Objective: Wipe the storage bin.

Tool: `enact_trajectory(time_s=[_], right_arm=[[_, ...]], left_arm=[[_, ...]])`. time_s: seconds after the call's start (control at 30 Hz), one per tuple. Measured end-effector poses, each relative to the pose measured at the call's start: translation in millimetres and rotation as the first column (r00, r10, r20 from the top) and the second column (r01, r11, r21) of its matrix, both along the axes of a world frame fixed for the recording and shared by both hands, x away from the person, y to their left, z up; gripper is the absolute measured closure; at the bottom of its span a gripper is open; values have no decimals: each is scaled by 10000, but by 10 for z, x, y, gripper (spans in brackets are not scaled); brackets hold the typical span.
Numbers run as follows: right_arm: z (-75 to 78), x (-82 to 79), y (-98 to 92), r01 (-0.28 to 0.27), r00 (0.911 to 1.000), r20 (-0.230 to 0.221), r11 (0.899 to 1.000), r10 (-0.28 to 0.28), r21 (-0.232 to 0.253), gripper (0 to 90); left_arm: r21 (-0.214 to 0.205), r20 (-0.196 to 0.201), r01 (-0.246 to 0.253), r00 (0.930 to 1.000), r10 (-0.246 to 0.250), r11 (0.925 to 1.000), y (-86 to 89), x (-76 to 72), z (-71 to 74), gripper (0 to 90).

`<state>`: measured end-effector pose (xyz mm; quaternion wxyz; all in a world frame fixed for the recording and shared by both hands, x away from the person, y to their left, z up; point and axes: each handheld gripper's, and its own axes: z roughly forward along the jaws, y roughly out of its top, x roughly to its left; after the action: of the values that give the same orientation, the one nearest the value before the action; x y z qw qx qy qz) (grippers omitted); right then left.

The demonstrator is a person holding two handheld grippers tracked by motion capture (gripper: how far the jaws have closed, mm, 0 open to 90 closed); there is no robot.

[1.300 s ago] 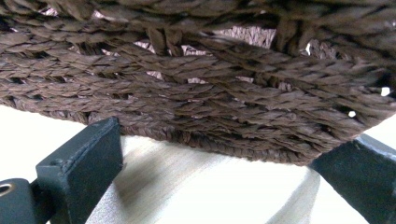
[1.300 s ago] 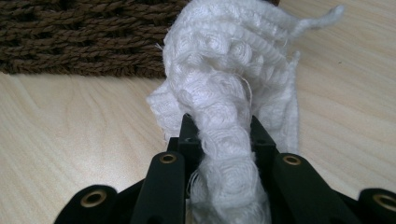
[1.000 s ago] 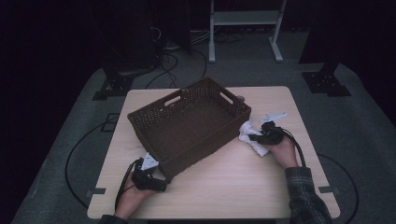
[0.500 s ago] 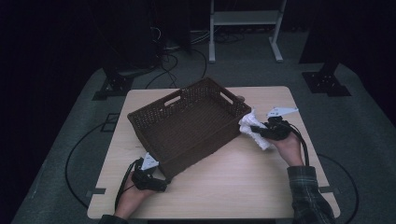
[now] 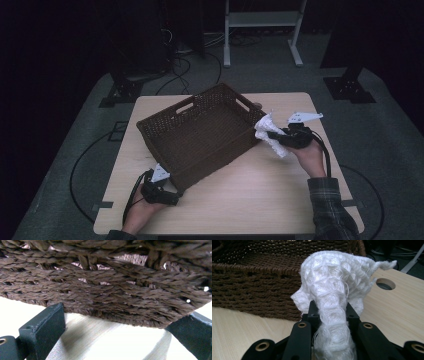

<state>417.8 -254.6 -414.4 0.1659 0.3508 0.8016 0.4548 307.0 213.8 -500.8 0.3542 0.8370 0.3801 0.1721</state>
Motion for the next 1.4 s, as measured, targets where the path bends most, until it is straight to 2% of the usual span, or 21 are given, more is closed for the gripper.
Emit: enact_trajectory(time_s=[0.13, 0.63, 0.93, 1.07, 1.4], right_arm=[[-72, 30, 72, -131, 9998, -176, 9997, 127, -226, 732], [-278, 112, 181, -325, 9958, -875, 9983, 281, -492, 733], [-511, 179, 251, -507, 9882, -1487, 9940, 359, -966, 732], [-564, 193, 268, -544, 9855, -1659, 9923, 355, -1111, 732], [-701, 231, 293, -683, 9755, -2157, 9913, 428, -1122, 732]], left_arm=[[-2, 1, -3, 10000, 3, 10000, -1, 0, 0, 12], [17, -9, 16, 10000, -16, 10000, 2, 1, 2, 14], [36, 3, 36, 10000, -36, 10000, 5, 3, 3, 15], [35, 3, 38, 10000, -38, 10000, 5, 4, 3, 15], [16, 2, 30, 10000, -30, 10000, 4, 3, 2, 15]])
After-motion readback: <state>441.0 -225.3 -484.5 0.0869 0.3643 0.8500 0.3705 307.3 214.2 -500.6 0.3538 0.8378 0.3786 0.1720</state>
